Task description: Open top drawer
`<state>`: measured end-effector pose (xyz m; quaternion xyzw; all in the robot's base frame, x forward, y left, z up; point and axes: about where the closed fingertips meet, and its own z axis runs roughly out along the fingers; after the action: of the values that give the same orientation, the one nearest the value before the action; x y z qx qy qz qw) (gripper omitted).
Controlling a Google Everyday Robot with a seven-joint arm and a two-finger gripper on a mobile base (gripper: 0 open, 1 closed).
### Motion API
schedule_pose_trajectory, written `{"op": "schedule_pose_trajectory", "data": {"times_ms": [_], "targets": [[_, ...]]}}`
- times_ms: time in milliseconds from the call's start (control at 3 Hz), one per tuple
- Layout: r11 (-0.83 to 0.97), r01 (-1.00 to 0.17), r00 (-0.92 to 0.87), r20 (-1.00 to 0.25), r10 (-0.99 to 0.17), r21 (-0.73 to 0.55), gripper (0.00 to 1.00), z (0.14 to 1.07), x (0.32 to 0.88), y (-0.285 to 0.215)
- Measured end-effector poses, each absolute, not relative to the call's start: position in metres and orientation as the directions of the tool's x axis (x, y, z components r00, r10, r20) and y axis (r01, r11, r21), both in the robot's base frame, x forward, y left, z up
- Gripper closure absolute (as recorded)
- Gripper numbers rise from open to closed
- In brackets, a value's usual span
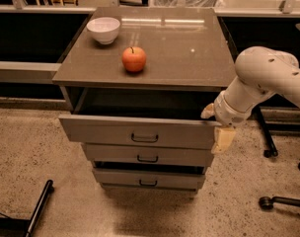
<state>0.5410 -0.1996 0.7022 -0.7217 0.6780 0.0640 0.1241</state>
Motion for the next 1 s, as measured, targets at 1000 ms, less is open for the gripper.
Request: {"op": "schedule_pose_trajectory", "data": {"times_ms": [1000], "targets": [[0.007,-0.998,0.003,-0.174,-0.985,-0.055,0.18,0.673,0.584,-0.221]]}}
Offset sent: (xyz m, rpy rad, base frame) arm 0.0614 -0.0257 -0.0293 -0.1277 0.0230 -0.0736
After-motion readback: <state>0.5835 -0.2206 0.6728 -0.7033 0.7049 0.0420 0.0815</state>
